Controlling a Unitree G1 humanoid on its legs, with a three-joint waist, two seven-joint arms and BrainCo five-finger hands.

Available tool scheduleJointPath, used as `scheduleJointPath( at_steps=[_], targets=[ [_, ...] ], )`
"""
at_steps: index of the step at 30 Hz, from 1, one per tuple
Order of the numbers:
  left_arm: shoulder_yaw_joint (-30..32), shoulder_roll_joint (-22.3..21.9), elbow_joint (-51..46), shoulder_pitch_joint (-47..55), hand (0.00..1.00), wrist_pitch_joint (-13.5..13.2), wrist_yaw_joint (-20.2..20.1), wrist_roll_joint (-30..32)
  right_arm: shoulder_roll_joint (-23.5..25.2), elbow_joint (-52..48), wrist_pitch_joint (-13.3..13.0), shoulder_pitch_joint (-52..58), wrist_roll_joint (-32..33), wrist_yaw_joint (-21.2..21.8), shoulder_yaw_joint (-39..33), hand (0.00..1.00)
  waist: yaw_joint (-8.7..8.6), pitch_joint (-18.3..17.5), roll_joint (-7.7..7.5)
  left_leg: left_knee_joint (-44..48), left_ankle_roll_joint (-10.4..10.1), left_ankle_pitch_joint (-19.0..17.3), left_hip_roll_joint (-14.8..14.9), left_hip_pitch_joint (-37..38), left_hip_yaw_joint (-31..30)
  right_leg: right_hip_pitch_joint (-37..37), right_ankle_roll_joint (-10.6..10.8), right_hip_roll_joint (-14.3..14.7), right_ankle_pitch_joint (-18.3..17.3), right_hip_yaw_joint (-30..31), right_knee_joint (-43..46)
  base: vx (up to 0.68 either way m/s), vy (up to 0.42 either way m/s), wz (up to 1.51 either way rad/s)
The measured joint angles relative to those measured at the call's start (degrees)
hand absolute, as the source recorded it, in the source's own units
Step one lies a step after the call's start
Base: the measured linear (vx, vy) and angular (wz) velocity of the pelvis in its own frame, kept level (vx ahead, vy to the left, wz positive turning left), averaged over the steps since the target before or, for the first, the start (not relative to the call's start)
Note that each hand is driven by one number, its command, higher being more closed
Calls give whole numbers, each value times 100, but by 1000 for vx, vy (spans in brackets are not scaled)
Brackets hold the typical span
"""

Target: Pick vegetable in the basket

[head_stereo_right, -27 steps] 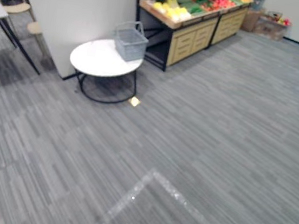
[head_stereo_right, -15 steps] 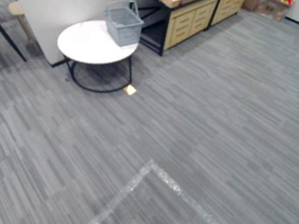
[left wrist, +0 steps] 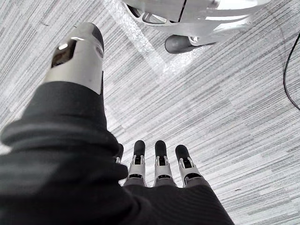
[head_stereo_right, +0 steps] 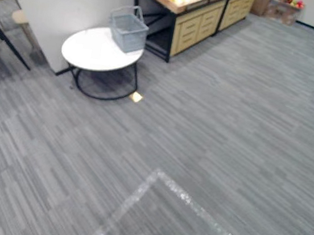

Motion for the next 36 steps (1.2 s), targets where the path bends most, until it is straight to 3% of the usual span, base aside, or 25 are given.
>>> scheduleJointPath(
  at_steps=[12,17,19,20,21,22,23,24,25,26,27,30,32,35,36],
  targets=[
    [17,26,48,-67,0,87,-69,61,3,2,26,-22,8,29,-196,0,-10,-1,-11,-86,13,12,11,-76,106,-185,-18,28,-5,42,73,34,-3,-4],
    [54,66,47,-211,0,131,-97,60,18,-2,30,-179,110,43,-221,0,-39,201,-54,69,-74,-30,66,-228,268,-907,-174,-82,-635,180,1298,-4,-25,-16],
    [287,103,32,-225,0,122,-142,56,60,24,29,-167,166,58,-190,0,-37,264,-220,1288,-418,-386,240,-632,315,-996,-292,-233,-1073,175,1742,0,-130,14],
    [509,106,-74,-223,0,121,-175,45,44,57,31,-169,167,91,-141,0,-20,340,-255,3208,-335,-485,697,-1447,263,-890,-366,-234,-1179,122,1825,10,-178,17],
    [659,38,-141,-200,0,114,-173,-16,22,46,30,-164,168,105,-144,0,-12,395,-217,3874,-142,-350,894,-1716,195,-802,-399,-186,-1201,101,1829,46,-198,9],
    [785,-44,-226,-135,0,107,-226,-49,-30,15,32,-127,165,127,-136,0,15,464,-115,4712,179,-44,1144,-2036,32,-658,-441,-98,-1267,83,1853,94,-97,0],
    [925,-159,-248,-71,0,119,-245,-59,-63,-62,33,-68,157,137,-33,0,52,528,-95,5520,246,571,1238,-2356,-347,-479,-474,-83,-1436,122,1985,138,-72,-1],
    [969,-168,-241,-51,0,123,-240,-59,-41,-104,38,-55,148,138,77,0,56,531,-76,5776,234,599,1175,-2537,-505,-426,-497,-94,-1496,161,2020,144,-30,-8],
    [979,-190,-220,-8,0,137,-234,-60,-62,-150,41,-72,111,139,188,0,52,540,-65,5973,177,394,1050,-2731,-738,-374,-506,-115,-1544,209,2028,170,-8,-26],
    [972,-198,-218,27,0,130,-238,-61,-107,-243,42,-124,83,158,263,0,110,544,-81,5874,37,50,822,-2958,-904,-386,-518,-175,-1558,322,2007,161,13,-35],
    [948,-202,-215,20,0,133,-238,-61,-126,-227,40,-170,30,167,266,0,148,558,-95,5674,-12,-66,712,-3049,-972,-394,-521,-197,-1557,403,1987,224,31,-50],
    [841,-251,-217,104,0,130,-236,-62,-134,-238,40,-374,-9,162,370,0,280,575,-98,3625,-62,-63,466,-3189,-1026,-279,-451,-213,-1582,654,1735,277,62,-45],
    [754,-281,-248,156,0,122,-192,-69,-152,-280,12,-430,-8,155,604,0,321,574,-61,1292,-235,466,391,-3042,-1167,22,-174,-204,-1676,783,1506,401,124,-25],
    [556,-366,-343,250,0,110,-108,-292,-258,-282,-54,-520,-7,134,907,0,384,583,107,671,-321,555,510,-3092,-1409,400,146,-194,-1865,1016,1282,570,339,-55],
    [498,-315,-346,285,0,106,-79,-297,-275,-275,-76,-508,-8,127,982,0,389,572,92,967,-250,982,487,-3101,-1413,641,284,-346,-2028,1112,1217,558,364,-58]
  ],
)
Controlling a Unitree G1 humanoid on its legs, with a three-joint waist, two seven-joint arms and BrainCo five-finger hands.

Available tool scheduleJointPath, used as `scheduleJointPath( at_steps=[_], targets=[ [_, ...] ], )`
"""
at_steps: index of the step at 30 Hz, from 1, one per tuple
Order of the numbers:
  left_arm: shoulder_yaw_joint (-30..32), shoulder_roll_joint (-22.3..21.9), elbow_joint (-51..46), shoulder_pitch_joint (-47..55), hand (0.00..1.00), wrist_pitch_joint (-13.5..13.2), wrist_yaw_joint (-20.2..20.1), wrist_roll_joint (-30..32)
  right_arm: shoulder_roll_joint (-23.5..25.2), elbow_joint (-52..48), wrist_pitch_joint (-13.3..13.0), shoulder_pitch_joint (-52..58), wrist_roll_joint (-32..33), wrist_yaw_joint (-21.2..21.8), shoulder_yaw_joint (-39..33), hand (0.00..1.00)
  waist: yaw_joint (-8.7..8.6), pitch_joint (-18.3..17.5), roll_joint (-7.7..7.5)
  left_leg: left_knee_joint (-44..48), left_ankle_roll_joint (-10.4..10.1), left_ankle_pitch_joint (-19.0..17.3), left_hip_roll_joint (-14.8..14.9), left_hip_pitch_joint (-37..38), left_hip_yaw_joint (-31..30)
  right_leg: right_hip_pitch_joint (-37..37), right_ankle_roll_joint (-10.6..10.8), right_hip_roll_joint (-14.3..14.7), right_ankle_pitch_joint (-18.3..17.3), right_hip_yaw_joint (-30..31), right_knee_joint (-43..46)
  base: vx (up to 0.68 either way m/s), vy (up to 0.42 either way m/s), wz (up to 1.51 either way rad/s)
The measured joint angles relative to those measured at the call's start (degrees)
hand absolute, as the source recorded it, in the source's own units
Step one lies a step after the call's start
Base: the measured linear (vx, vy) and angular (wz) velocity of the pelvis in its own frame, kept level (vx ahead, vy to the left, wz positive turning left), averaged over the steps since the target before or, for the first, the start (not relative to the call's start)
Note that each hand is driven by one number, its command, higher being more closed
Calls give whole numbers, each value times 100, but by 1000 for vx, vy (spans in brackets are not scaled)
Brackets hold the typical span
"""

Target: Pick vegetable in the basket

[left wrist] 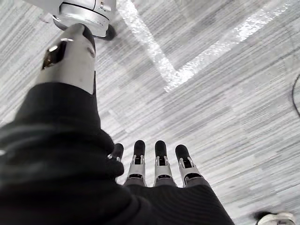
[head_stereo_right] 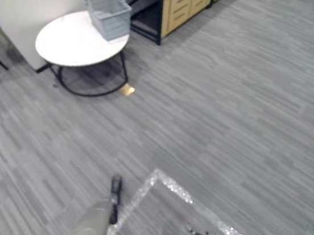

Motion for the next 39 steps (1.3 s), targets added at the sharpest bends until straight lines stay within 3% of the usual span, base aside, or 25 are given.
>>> scheduleJointPath(
  at_steps=[1,2,3,5,6,7,8,9,11,14,15,17,18,19,21,22,23,24,27,29,30,32,36,38,39],
  targets=[
    [-75,104,-92,12,0,-38,34,-68,111,23,-10,-6,-1,14,7,0,55,-112,-219,334,112,229,-206,-72,160,50,64,-300,-40,127,40,573,329,-53],
    [-104,180,-152,-4,0,-61,74,-140,179,16,-25,-14,-1,15,9,0,74,-172,-326,414,166,189,-330,-140,197,-49,98,-447,3,157,147,570,262,-26],
    [-174,279,-296,-102,0,-124,130,-167,262,7,-87,-17,-1,21,2,0,67,-233,-452,474,397,29,-541,-185,288,-343,132,-671,174,197,578,574,260,7],
    [-227,301,-464,-309,0,-172,170,-189,266,54,-78,33,-2,22,-75,0,41,-205,-516,519,693,-229,-828,153,433,-830,123,-936,736,398,2002,637,306,12],
    [-265,301,-507,-307,0,-176,179,-202,263,49,-80,60,-2,21,-74,0,23,-204,-518,523,735,-358,-873,344,462,-983,84,-994,1073,423,2498,581,275,-7],
    [-300,300,-573,-268,0,-188,181,-206,262,10,-94,76,3,20,-69,0,-68,-210,-503,516,837,-610,-909,742,513,-1285,116,-1103,2071,373,3394,566,255,-17],
    [-430,359,-606,-270,0,-200,169,-211,258,-2,-114,77,-8,19,-53,0,-100,-211,-501,444,904,-830,-934,1127,544,-1632,154,-1214,2638,294,4330,548,242,-15],
    [-510,397,-643,-283,0,-203,143,-211,264,-17,-140,82,2,23,-61,0,-114,-197,-483,398,924,-901,-964,1293,536,-1859,111,-1262,2576,229,4809,525,204,-8],
    [-608,462,-718,-369,0,-234,110,-211,212,-76,-153,100,0,5,-117,0,-226,-146,-496,58,955,-1106,-1027,2048,416,-2523,-59,-1274,1967,-263,5941,498,128,10],
    [-603,452,-668,-486,0,-238,109,-212,213,-102,-136,204,5,-9,-297,0,-327,-43,-468,-331,969,-1185,-1023,2878,357,-3072,-205,-1253,1082,-1013,5356,439,-1,21],
    [-597,443,-659,-509,0,-237,109,-214,213,-101,-127,222,5,-9,-304,0,-361,-6,-453,-370,985,-1201,-1008,2994,325,-3131,-261,-1242,1026,-1146,4995,412,-89,33],
    [-524,302,-608,-654,0,-238,114,-206,229,-201,-133,281,6,-8,-461,0,-431,91,-289,-388,779,-1557,-796,3243,229,-3325,-186,-1025,1127,-1349,2915,396,-154,40],
    [-482,286,-540,-729,0,-238,111,-208,239,-195,-127,286,5,-9,-518,0,-404,126,-313,-399,720,-1612,-783,3311,231,-3343,-107,-996,1214,-1290,2344,485,-281,26],
    [-401,281,-443,-808,0,-238,113,-192,273,-177,-61,293,-7,-8,-531,0,-384,142,-358,-440,568,-1755,-731,3421,206,-3315,-35,-948,1665,-1145,1011,407,-274,17],
    [-183,256,-312,-870,0,-241,95,-191,337,-174,-10,314,-44,3,-641,0,-393,148,-399,-467,387,-2103,-652,3609,68,-3314,115,-984,1993,-757,-4,456,-336,21],
    [-40,207,-217,-912,0,-232,83,-148,351,-160,49,340,-135,8,-737,0,-393,155,-394,-441,299,-2317,-533,3775,3,-3375,169,-973,2329,-702,234,521,-391,28],
    [83,108,-130,-913,0,-229,77,-102,308,-160,78,389,-238,10,-809,0,-449,143,-183,-443,382,-2540,-275,3930,-93,-3611,111,-829,2383,-739,1053,541,-396,32],
    [173,-45,-53,-932,0,-236,57,-98,287,-169,76,444,-284,12,-871,0,-432,57,15,-258,384,-2509,-120,3969,-238,-3821,-208,-726,2152,-773,1731,564,-384,24],
    [189,-113,-98,-966,0,-275,21,-103,245,-167,83,337,-409,14,-984,0,-442,75,84,1424,-65,-2013,158,3340,-470,-3606,-332,-686,1475,-1004,2248,563,-426,28],
    [163,-98,-138,-1045,0,-284,3,-135,204,-144,85,347,-454,-16,-875,0,-438,114,26,3767,-526,-1011,410,2307,-528,-2863,-474,-729,1103,-1396,2146,503,-335,65],
    [165,-98,-162,-1061,0,-284,2,-159,154,-145,85,342,-454,-29,-799,0,-433,117,31,4250,-482,-1002,475,2072,-417,-2640,-514,-733,1046,-1470,2073,463,-203,53],
    [220,-90,-304,-1068,0,-285,9,-211,78,-213,72,315,-453,-92,-602,0,-406,127,14,5182,-55,-1196,581,1377,311,-1781,-498,-721,893,-1778,1552,478,-159,54],
    [320,-77,-445,-1062,0,-286,75,-282,82,-190,74,117,-382,-136,-514,0,-325,139,-6,3934,62,-1448,323,700,1009,-906,-301,-719,943,-2149,769,371,-14,40],
    [428,-83,-438,-988,0,-272,125,-363,139,-228,59,94,-338,-167,-530,0,-224,138,-9,1958,200,-1272,49,742,1164,-583,-86,-739,1019,-2236,441,459,176,6],
    [541,-107,-434,-912,0,-265,137,-365,164,-244,62,101,-337,-184,-549,0,-208,137,-7,541,248,-832,-116,834,1094,-368,75,-763,954,-2277,275,392,197,7]
  ],
)
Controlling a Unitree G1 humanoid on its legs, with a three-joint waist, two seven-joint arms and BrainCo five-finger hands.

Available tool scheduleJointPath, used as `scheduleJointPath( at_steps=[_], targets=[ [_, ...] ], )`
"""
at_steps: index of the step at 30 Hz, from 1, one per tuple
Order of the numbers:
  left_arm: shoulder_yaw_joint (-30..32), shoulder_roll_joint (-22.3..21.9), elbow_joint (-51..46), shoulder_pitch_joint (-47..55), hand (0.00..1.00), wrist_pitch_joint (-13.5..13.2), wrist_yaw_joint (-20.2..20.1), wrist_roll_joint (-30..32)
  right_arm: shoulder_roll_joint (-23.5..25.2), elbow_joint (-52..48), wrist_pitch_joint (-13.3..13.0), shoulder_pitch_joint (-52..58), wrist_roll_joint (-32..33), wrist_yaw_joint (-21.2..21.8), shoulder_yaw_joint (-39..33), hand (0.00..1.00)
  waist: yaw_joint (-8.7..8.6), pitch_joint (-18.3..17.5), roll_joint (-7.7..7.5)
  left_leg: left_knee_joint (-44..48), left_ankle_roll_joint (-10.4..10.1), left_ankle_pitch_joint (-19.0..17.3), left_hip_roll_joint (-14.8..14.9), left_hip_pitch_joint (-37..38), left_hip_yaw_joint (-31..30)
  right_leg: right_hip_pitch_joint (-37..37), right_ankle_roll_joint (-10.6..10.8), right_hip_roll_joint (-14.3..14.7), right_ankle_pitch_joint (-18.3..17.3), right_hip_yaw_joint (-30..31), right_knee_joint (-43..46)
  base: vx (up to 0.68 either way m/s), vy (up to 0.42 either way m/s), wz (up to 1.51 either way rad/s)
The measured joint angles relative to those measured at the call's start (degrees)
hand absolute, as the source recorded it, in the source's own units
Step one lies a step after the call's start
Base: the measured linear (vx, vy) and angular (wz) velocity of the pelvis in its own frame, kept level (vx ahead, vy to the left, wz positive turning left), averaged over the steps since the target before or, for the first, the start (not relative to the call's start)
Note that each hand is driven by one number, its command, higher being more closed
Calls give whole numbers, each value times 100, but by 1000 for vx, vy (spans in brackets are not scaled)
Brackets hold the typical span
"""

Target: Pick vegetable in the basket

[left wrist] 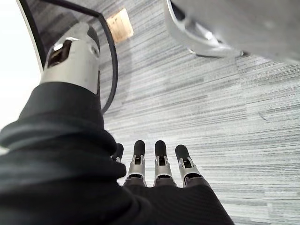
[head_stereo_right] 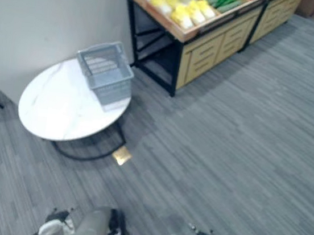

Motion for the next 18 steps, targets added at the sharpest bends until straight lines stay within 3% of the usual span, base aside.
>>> scheduleJointPath(
  at_steps=[2,3,4,5,6,8,9,10,11,12,13,14,15,16,18],
  targets=[
    [164,4,48,38,0,37,19,2,42,-30,-3,11,-6,-12,7,0,28,20,-47,-398,43,411,-9,-23,-56,135,175,-109,-99,-3,-11,322,205,2],
    [383,8,114,40,0,66,39,4,169,-199,-3,85,-7,-42,50,0,113,-24,-146,-175,258,622,-134,-33,278,279,259,-345,-208,6,-11,422,261,8],
    [436,19,101,51,0,90,65,5,209,-219,-6,131,-6,-46,56,0,129,-39,-237,-16,421,440,-188,-61,408,308,239,-399,-203,29,-32,547,279,11],
    [455,32,95,63,0,92,125,6,260,-214,-7,116,-6,-36,88,0,158,-51,-330,347,436,138,-189,-195,532,337,132,-446,-40,95,-163,489,223,-2],
    [425,63,194,92,0,139,200,30,324,-171,-12,67,-6,-33,117,0,228,-49,-352,796,539,-152,-165,-269,578,483,167,-466,308,292,-379,589,289,-1],
    [249,144,429,196,0,244,234,54,335,-47,-16,40,-6,-29,229,0,181,-143,-382,1105,754,-482,-218,-141,723,712,281,-538,838,642,-421,507,283,12],
    [198,172,440,234,0,253,243,58,335,-18,-19,40,-8,-31,232,0,178,-204,-409,1054,765,-552,-284,-80,711,612,328,-601,934,760,-198,407,229,15],
    [33,256,442,276,0,278,255,116,334,79,-22,39,-15,-30,233,0,179,-264,-482,759,753,-631,-451,179,710,293,385,-801,999,1011,579,348,199,9],
    [-159,360,454,299,0,289,260,224,321,73,-24,37,-5,-30,200,0,159,-289,-540,474,739,-660,-603,458,710,-182,309,-1021,1255,1285,1674,319,181,7],
    [-245,370,445,331,0,286,260,246,300,66,-32,29,-6,-30,200,0,137,-294,-550,359,731,-687,-652,629,714,-439,192,-1118,1551,1404,2246,296,151,6],
    [-421,432,441,403,0,290,264,260,249,42,-60,6,-18,-29,207,0,103,-280,-532,146,743,-733,-724,1006,699,-940,-48,-1286,2028,1588,3458,305,115,10],
    [-559,491,445,421,0,326,267,260,190,38,-76,14,-29,-29,249,0,93,-286,-558,-22,743,-769,-787,1371,627,-1408,-192,-1332,1874,1613,4697,322,101,18],
    [-634,522,445,418,0,354,264,260,152,56,-75,33,-46,-30,282,0,84,-289,-567,-120,747,-775,-817,1542,551,-1562,-173,-1301,1669,1608,5086,341,70,40],
    [-717,547,440,389,0,364,266,260,108,75,-63,83,-105,-31,292,0,53,-290,-571,-312,745,-773,-857,1849,417,-1823,-175,-1143,1217,1504,5503,356,46,60],
    [-811,573,438,375,0,362,267,274,107,73,-50,163,-113,-28,273,0,-44,-276,-549,-482,743,-771,-898,2142,230,-2172,-220,-1053,555,1119,5346,362,-3,66]
  ],
)
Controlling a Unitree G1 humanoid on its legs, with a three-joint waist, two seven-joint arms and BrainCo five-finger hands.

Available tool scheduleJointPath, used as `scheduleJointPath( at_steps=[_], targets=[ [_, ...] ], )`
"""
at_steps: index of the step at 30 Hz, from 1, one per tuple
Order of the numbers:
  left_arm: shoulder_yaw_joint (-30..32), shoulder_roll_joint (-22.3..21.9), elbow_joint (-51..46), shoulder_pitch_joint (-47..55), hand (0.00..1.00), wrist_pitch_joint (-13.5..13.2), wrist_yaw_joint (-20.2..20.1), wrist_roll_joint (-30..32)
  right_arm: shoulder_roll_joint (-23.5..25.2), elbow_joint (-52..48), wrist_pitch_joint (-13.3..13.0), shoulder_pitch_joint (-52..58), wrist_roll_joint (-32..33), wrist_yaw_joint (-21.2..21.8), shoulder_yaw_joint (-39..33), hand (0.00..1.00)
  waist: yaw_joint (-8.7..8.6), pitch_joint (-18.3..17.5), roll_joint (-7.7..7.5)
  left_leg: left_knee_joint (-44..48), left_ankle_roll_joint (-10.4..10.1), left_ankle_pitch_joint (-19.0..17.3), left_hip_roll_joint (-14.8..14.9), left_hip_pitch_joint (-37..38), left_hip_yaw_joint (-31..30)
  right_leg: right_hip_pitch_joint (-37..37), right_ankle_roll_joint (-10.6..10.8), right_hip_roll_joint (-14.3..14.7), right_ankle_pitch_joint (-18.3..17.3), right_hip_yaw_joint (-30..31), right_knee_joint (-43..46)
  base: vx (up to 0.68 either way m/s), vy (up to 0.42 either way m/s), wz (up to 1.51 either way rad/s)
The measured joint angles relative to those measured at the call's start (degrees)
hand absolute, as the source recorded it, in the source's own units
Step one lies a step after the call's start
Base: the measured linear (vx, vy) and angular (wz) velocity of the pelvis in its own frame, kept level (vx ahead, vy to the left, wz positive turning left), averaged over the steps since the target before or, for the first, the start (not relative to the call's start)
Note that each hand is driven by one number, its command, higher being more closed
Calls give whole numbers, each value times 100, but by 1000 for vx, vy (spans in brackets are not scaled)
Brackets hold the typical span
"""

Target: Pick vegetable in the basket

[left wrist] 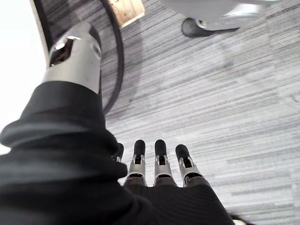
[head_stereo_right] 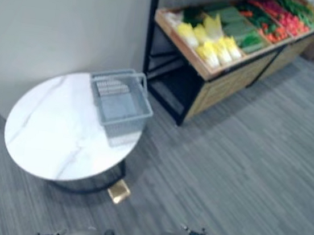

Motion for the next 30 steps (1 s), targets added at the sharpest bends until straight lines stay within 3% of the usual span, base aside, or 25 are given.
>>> scheduleJointPath(
  at_steps=[1,3,4,5,7,8,9,11,12,14,16,17,19,22,26,30],
  targets=[
    [7,-21,4,7,0,2,-2,-4,-8,2,31,47,19,-9,-31,0,-35,24,43,-61,-1,1,4,159,-96,-119,-43,50,-275,-288,-556,295,-73,60],
    [16,-42,2,28,0,-1,2,-2,-9,0,34,55,15,1,-27,0,-121,51,85,-130,-14,-6,68,280,-305,-210,-91,277,-336,-439,-1890,268,-161,67],
    [41,-55,6,29,0,1,-9,-2,-7,-2,50,49,12,3,-57,0,-155,56,122,-168,-75,-32,161,320,-440,-169,7,532,-236,-300,-3105,268,-252,67],
    [85,-70,5,22,0,-1,-19,-2,0,2,61,55,12,4,-103,0,-155,62,133,-213,-174,-46,200,336,-484,-154,82,631,-164,-182,-3663,359,-360,75],
    [532,-187,3,36,0,2,-49,11,74,33,102,99,10,1,-252,0,-100,83,75,-244,-559,-182,355,443,-698,-26,142,802,498,395,-5303,324,-380,55],
    [653,-214,5,56,0,1,-51,12,81,39,103,134,10,3,-251,0,-94,70,44,-244,-676,-253,406,488,-769,15,188,819,747,485,-5410,298,-434,44],
    [945,-324,90,98,0,7,-66,19,46,54,104,174,6,38,-254,0,-36,68,181,-269,-885,-382,691,619,-832,25,81,1078,975,439,-5115,230,-349,26],
    [1198,-495,136,94,0,12,-72,142,-58,51,103,191,-4,42,-254,0,-13,1,404,-358,-950,-252,975,630,-814,-113,-60,1246,529,189,-4671,328,-399,37],
    [1313,-509,173,92,0,10,-81,207,-59,60,105,199,-10,44,-270,0,-13,-17,442,-372,-1008,16,1045,660,-794,-82,-116,1243,280,47,-4465,337,-385,58],
    [1415,-557,194,94,0,19,-95,206,-47,76,105,204,-33,49,-305,0,3,-21,416,-123,-989,217,1124,559,-861,84,-163,1218,107,-123,-4430,203,-271,55],
    [1466,-555,199,86,0,34,-98,199,-81,124,105,163,-51,42,-288,0,6,-11,401,1207,-995,232,1276,-135,-1096,402,-197,1152,-13,-436,-4562,139,-220,71],
    [1469,-554,210,91,0,36,-95,192,-127,125,105,160,-51,37,-230,0,20,-6,410,1823,-1103,270,1346,-440,-1092,561,-203,1134,-23,-545,-4667,118,-137,69],
    [1458,-552,245,137,0,47,-79,173,-195,127,100,89,-36,29,-174,0,30,2,427,2290,-1155,292,1352,-843,-904,934,-199,1075,-18,-734,-4903,131,-75,49],
    [1459,-522,331,159,0,57,-70,171,-235,55,97,-70,11,14,-179,0,28,-22,437,1362,-915,496,1292,-936,-362,1138,-91,1060,20,-872,-5060,95,36,27],
    [1352,-489,341,55,0,128,3,179,-405,-443,134,-252,-89,-16,-238,0,-53,-102,546,116,-900,516,961,-863,-440,873,39,1152,386,-617,-5592,99,133,32],
    [876,-415,332,120,0,169,111,191,-868,-1649,290,-349,-701,-16,-29,0,-20,-98,574,-208,-871,552,786,-726,-200,885,110,1184,812,-290,-6049,56,86,-32]
  ],
)
